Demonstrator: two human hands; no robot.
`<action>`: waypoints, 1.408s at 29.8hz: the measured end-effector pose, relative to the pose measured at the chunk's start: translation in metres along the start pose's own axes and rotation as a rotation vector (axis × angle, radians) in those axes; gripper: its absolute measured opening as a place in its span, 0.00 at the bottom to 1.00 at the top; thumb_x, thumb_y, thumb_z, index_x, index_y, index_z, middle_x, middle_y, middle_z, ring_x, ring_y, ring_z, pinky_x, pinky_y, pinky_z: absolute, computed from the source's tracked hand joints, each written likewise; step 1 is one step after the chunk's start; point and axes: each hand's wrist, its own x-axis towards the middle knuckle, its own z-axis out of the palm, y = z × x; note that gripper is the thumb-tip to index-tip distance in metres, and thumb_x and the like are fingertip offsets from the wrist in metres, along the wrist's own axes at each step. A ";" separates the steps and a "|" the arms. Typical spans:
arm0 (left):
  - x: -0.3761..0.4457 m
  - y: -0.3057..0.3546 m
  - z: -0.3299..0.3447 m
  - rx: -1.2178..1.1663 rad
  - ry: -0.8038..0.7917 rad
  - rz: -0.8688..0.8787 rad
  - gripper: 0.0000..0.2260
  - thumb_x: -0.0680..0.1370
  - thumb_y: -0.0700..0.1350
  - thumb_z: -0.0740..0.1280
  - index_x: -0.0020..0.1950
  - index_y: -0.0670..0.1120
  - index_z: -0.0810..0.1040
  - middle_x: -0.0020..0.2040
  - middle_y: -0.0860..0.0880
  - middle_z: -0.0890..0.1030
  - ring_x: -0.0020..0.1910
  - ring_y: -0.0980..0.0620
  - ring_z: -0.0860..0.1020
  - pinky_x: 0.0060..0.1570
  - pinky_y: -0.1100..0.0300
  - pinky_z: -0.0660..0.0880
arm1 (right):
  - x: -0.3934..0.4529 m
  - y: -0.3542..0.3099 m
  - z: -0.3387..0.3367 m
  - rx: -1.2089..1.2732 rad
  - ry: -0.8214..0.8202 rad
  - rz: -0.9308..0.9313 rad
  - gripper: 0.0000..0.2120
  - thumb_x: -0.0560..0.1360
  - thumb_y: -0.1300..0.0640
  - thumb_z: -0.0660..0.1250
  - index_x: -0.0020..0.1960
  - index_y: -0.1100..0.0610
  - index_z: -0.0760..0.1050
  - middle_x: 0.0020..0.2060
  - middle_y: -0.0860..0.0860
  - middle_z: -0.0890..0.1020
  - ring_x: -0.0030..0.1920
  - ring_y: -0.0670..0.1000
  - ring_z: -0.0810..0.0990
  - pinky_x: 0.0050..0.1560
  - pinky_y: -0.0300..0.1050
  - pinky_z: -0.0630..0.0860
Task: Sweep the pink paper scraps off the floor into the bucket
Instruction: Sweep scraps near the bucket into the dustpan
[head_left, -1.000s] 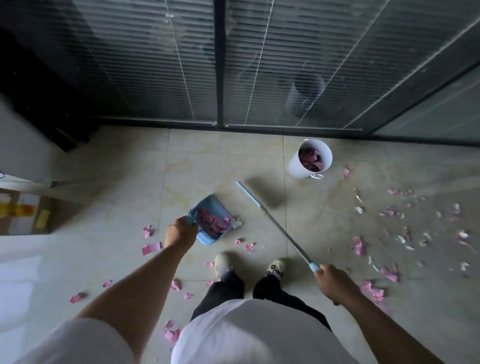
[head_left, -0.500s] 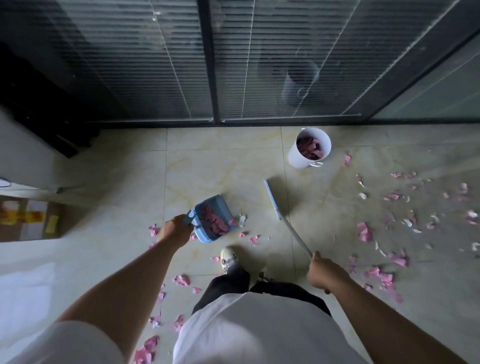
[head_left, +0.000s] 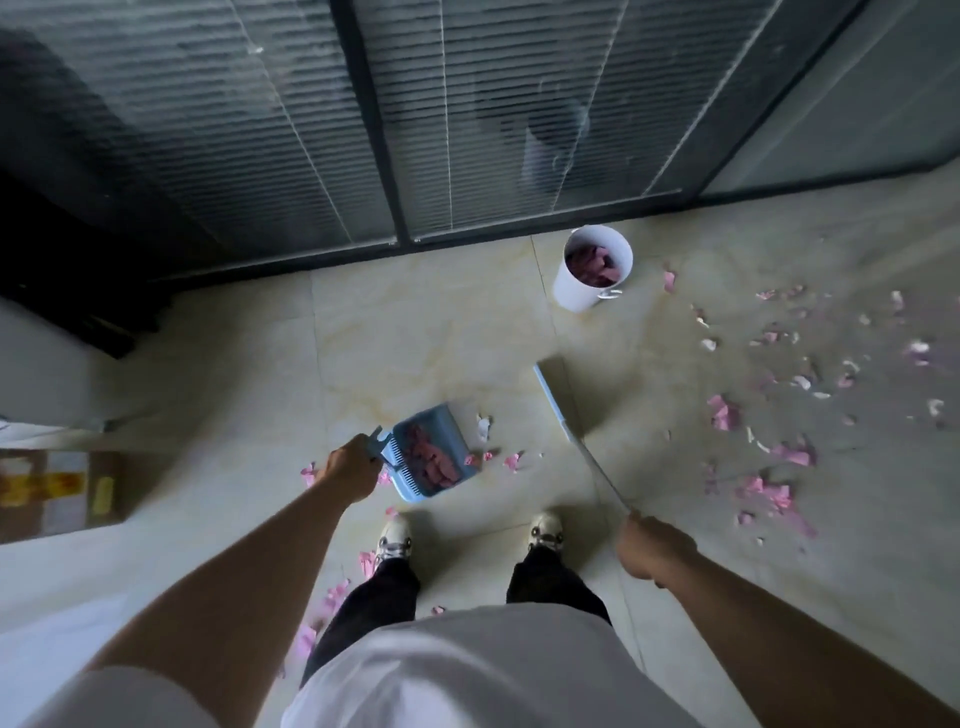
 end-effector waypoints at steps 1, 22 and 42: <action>0.002 -0.001 -0.002 0.004 -0.010 0.020 0.12 0.79 0.46 0.61 0.62 0.47 0.74 0.58 0.43 0.81 0.55 0.40 0.79 0.53 0.50 0.77 | -0.007 -0.007 0.009 0.030 -0.001 0.014 0.25 0.78 0.62 0.51 0.75 0.62 0.58 0.65 0.57 0.74 0.60 0.57 0.79 0.57 0.48 0.75; 0.024 -0.042 -0.011 0.078 -0.195 0.165 0.17 0.78 0.44 0.64 0.65 0.40 0.70 0.60 0.38 0.78 0.60 0.37 0.76 0.56 0.52 0.72 | -0.084 -0.165 0.069 0.206 0.010 -0.030 0.21 0.76 0.56 0.59 0.68 0.56 0.69 0.57 0.54 0.79 0.56 0.56 0.80 0.52 0.48 0.77; -0.024 0.080 -0.074 -1.044 -0.596 -0.046 0.11 0.75 0.40 0.67 0.52 0.46 0.66 0.36 0.43 0.77 0.25 0.50 0.72 0.26 0.63 0.71 | -0.103 -0.076 0.060 0.527 0.108 0.246 0.15 0.76 0.58 0.57 0.61 0.59 0.70 0.56 0.56 0.78 0.55 0.57 0.80 0.54 0.49 0.76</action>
